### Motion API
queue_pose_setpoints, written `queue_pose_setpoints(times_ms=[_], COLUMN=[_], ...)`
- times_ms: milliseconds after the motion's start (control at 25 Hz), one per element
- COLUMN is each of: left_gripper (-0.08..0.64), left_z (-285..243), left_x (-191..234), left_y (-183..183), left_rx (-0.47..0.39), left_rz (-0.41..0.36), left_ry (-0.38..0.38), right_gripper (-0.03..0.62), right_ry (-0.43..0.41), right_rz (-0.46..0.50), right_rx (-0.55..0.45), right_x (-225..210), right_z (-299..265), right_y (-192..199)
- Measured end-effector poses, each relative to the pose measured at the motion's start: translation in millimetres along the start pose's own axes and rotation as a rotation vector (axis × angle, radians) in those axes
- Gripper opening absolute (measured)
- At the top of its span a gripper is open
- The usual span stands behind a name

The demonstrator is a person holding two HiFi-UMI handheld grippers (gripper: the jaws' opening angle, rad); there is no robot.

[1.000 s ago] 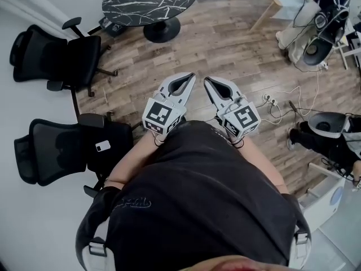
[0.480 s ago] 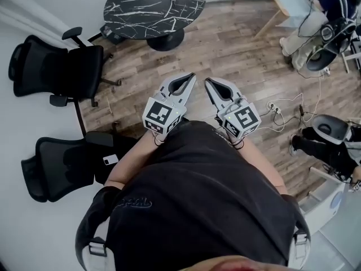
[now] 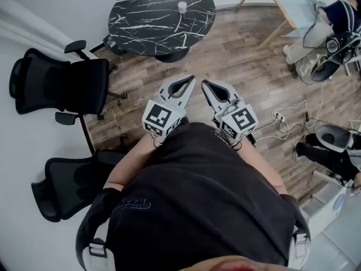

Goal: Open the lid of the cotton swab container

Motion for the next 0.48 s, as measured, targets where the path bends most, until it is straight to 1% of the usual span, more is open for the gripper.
queue_pose_setpoints(times_ms=[160, 320, 480], left_gripper=[0.014, 0.014, 0.014], left_z=[0.3, 3.1, -1.4], left_x=[28.4, 44.8, 57.4], left_y=[6.9, 11.5, 16.2], left_rx=[0.01, 0.014, 0.025], left_rz=[0.029, 0.042, 0.057], left_ry=[-0.004, -0.01, -0.02], right_gripper=[0.023, 0.023, 0.023], right_ry=[-0.027, -0.023, -0.035], right_rz=[0.001, -0.012, -0.035], right_rx=[0.019, 0.03, 0.044], right_x=[3.3, -0.8, -7.6], right_z=[-28.2, -45.1, -56.2], right_y=[2.1, 3.4, 8.4])
Point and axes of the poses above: the fingertips, and each gripper's own axes: z backward along the fingers, x to its left, y out of its underside, the point moved 4 cm from there along z, backward along the fingers, and after that the axes turned 3 degrees about y, right-handed, at the moved point
